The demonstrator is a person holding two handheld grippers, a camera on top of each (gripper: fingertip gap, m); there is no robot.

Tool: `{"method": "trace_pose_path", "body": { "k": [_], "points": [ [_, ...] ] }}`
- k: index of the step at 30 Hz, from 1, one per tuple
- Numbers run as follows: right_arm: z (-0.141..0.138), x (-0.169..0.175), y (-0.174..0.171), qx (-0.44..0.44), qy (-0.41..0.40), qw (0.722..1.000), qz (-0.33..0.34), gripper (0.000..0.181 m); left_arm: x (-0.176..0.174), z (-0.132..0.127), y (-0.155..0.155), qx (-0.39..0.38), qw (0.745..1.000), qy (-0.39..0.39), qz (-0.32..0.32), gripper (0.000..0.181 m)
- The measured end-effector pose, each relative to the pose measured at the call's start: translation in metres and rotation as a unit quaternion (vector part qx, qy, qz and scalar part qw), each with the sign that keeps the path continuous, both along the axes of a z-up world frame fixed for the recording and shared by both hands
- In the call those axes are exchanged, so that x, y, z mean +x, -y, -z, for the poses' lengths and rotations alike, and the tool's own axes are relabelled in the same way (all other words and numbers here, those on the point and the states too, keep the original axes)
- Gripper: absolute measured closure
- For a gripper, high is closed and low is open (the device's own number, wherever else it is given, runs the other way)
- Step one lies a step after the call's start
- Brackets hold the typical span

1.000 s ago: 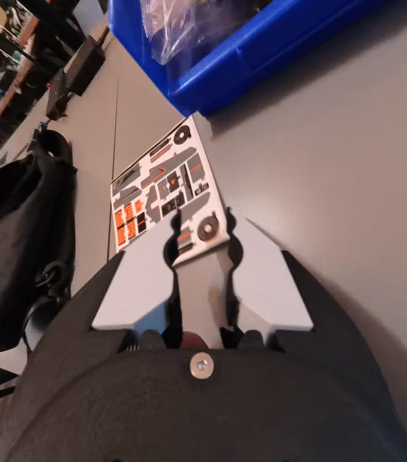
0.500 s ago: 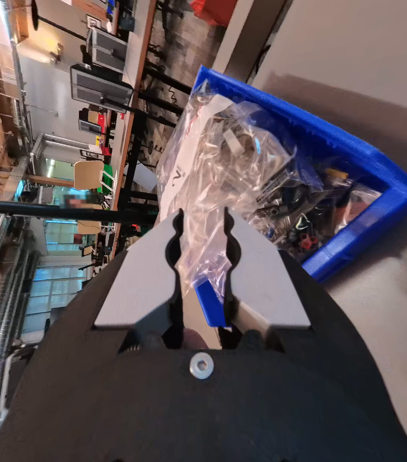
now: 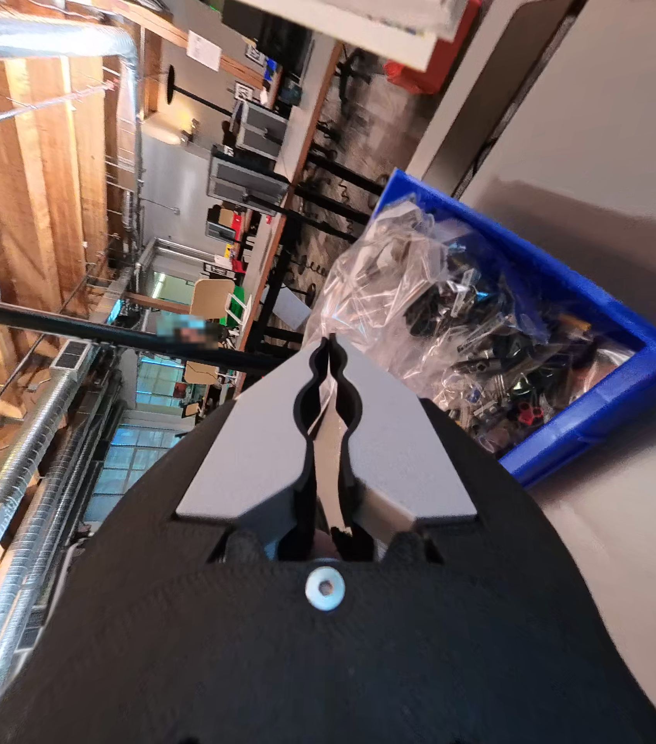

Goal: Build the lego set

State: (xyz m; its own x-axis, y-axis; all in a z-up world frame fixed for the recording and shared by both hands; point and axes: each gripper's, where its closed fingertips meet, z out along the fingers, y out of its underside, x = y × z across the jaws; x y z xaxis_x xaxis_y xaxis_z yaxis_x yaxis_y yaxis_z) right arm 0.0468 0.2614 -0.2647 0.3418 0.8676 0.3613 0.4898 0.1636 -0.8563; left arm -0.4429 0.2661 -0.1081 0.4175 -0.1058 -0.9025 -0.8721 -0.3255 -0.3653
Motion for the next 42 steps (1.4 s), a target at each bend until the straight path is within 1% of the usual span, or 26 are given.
{"method": "trace_pose_path", "body": {
  "k": [3,6,7,10,11,13,17,18,22,27,29,30,32,34,37,39,42],
  "points": [
    [-0.005,-0.002,0.003,-0.005,-0.002,1.000,-0.003,0.148,0.016,-0.018,0.020,0.028,1.000,0.001,0.003,0.181],
    [-0.011,-0.010,0.014,-0.024,0.004,0.999,-0.023,0.145,0.035,-0.031,0.044,0.053,0.998,0.017,0.008,0.181],
    [-0.010,-0.014,0.018,-0.030,0.014,0.999,-0.031,0.143,0.042,-0.033,0.053,0.058,0.998,0.022,0.009,0.181],
    [-0.007,-0.030,0.039,-0.059,0.046,0.995,-0.065,0.126,0.064,-0.035,0.078,0.078,0.996,0.033,0.013,0.181],
    [-0.007,-0.035,0.046,-0.061,0.052,0.994,-0.075,0.125,0.071,-0.035,0.086,0.081,0.996,0.032,0.015,0.181],
    [-0.004,-0.046,0.055,-0.060,0.065,0.993,-0.079,0.125,0.083,-0.035,0.102,0.094,0.995,0.036,0.013,0.181],
    [0.014,-0.058,0.054,-0.074,0.096,0.990,-0.065,0.127,0.108,-0.030,0.127,0.110,0.992,0.056,0.020,0.181],
    [0.020,-0.058,0.051,-0.079,0.105,0.990,-0.060,0.127,0.115,-0.026,0.131,0.110,0.991,0.070,0.026,0.181],
    [0.034,-0.055,0.042,-0.110,0.117,0.986,-0.044,0.128,0.135,-0.005,0.145,0.110,0.990,0.082,0.034,0.181],
    [0.038,-0.053,0.041,-0.134,0.113,0.984,-0.042,0.128,0.158,0.027,0.159,0.104,0.988,0.106,0.043,0.181],
    [0.040,-0.055,0.043,-0.137,0.117,0.982,-0.052,0.130,0.165,0.032,0.165,0.109,0.989,0.087,0.041,0.181],
    [0.041,-0.057,0.044,-0.138,0.118,0.982,-0.055,0.131,0.169,0.035,0.167,0.111,0.988,0.095,0.043,0.181],
    [0.045,-0.060,0.046,-0.136,0.127,0.981,-0.058,0.131,0.179,0.045,0.170,0.111,0.984,0.134,0.050,0.181],
    [0.045,-0.062,0.045,-0.127,0.129,0.982,-0.060,0.137,0.189,0.058,0.172,0.102,0.985,0.129,0.052,0.181],
    [0.045,-0.064,0.041,-0.114,0.134,0.983,-0.058,0.150,0.200,0.077,0.175,0.087,0.980,0.168,0.054,0.181],
    [0.045,-0.066,0.038,-0.109,0.135,0.983,-0.061,0.150,0.203,0.088,0.177,0.079,0.981,0.170,0.054,0.181],
    [0.045,-0.066,0.032,-0.112,0.134,0.983,-0.060,0.151,0.207,0.099,0.179,0.068,0.976,0.198,0.056,0.181]
  ]
}}
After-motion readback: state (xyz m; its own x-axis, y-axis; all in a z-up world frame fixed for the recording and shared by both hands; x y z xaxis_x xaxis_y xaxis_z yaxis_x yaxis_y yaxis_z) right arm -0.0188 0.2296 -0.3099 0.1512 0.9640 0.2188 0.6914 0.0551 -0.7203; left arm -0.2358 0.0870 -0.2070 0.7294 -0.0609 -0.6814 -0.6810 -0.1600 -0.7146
